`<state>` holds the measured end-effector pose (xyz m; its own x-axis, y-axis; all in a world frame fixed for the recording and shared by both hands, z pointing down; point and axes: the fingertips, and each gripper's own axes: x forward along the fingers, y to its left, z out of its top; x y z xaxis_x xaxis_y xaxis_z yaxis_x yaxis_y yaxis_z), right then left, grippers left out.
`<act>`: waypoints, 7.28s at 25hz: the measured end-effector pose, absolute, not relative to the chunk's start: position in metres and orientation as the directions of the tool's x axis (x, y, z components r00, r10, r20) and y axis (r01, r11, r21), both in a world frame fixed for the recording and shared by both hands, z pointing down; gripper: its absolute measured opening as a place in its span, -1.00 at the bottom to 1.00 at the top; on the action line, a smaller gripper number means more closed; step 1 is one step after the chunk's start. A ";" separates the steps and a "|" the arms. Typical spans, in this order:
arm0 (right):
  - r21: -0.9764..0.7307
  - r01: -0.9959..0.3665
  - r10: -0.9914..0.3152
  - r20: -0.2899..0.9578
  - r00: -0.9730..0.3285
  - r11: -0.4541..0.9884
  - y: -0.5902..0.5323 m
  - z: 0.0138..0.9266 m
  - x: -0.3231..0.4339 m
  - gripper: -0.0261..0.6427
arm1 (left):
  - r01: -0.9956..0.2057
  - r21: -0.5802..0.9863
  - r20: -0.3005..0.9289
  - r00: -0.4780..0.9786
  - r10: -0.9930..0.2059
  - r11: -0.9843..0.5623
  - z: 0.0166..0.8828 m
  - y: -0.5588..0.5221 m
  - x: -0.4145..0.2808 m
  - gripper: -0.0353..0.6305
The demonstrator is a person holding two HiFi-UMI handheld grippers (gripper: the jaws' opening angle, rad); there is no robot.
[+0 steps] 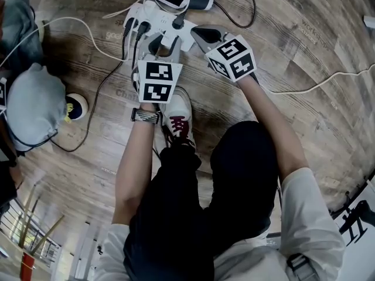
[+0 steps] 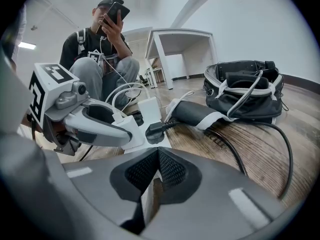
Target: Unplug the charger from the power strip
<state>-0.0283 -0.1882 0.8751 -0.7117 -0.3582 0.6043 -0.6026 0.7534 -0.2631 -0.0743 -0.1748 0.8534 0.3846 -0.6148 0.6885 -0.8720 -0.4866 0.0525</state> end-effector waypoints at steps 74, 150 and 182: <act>-0.302 -0.588 -0.353 0.569 -0.743 0.750 -0.189 0.874 -0.028 -0.92 | -0.841 0.335 0.555 0.541 -0.632 -0.425 0.852 -0.190 -0.091 -0.21; -0.243 -0.661 -0.479 0.522 -0.706 0.710 -0.198 0.794 0.015 -0.92 | -0.916 0.094 0.575 0.370 -0.730 -0.390 0.790 -0.143 -0.118 -0.10; 0.001 -0.694 -0.658 0.316 -0.683 0.720 -0.206 0.370 0.008 -0.92 | -0.923 0.000 0.417 0.349 -0.839 -0.384 0.425 -0.166 -0.129 -0.88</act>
<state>0.0081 -0.2063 0.3699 -0.6831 -0.6582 0.3165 -0.6936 0.7204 0.0009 -0.1286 -0.1661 0.4251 0.3491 -0.8391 0.4172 -0.9232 -0.3844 -0.0005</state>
